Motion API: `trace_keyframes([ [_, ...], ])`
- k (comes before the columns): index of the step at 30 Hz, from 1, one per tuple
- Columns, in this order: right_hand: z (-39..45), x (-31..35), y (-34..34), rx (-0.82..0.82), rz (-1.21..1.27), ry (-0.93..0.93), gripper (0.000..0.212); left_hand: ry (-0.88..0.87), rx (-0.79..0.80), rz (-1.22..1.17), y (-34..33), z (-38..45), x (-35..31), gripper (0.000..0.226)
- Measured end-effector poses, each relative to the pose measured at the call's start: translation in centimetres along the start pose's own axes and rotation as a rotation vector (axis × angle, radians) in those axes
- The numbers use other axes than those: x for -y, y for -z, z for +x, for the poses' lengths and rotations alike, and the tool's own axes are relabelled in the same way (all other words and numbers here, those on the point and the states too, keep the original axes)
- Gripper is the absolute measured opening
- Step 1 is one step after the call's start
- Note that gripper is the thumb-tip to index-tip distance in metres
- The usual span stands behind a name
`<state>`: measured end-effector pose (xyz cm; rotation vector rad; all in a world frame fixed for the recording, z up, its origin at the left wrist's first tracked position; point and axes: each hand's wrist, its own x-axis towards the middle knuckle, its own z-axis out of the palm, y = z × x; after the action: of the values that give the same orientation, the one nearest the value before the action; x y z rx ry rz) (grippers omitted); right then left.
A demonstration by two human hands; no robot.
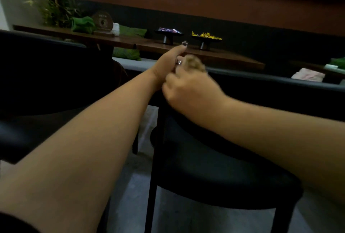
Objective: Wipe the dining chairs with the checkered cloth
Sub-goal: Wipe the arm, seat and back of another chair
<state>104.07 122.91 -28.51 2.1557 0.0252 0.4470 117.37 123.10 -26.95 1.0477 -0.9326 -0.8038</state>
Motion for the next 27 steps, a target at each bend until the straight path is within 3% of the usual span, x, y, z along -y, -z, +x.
trace_keyframes([
  [3,-0.6,-1.4,0.3,-0.086,-0.072,-0.075,0.038,-0.005,0.055,-0.129,0.3,0.0,0.1,0.062],
  [6,-1.4,0.9,-1.7,0.057,-0.131,0.066,0.051,0.0,-0.023,0.008,1.0,0.2,0.8,0.073],
  [8,-1.3,2.4,-3.2,0.142,-0.099,0.132,0.048,0.006,-0.037,0.03,1.1,0.1,0.8,0.076],
  [12,-1.4,4.5,-6.1,0.158,-0.171,0.224,0.039,0.01,-0.057,0.014,0.7,-0.1,0.7,0.074],
  [15,-1.8,5.6,-6.9,0.3,-0.172,0.364,0.031,0.007,-0.085,0.014,0.4,-0.2,0.8,0.072],
  [19,-1.3,5.6,-6.1,0.367,-0.19,0.324,0.031,0.001,-0.122,0.127,0.3,0.1,0.8,0.065],
  [22,-0.9,3.9,-3.6,0.24,-0.084,0.134,0.038,-0.081,-0.214,0.275,0.3,0.8,1.1,0.055],
  [25,-1.8,0.9,-1.8,-0.125,-0.049,0.014,0.031,-0.182,-0.232,0.279,0.3,1.1,1.4,0.055],
  [27,-3.0,0.0,-2.1,-0.286,-0.063,-0.038,0.029,-0.191,-0.213,0.21,0.2,1.1,1.6,0.06],
])
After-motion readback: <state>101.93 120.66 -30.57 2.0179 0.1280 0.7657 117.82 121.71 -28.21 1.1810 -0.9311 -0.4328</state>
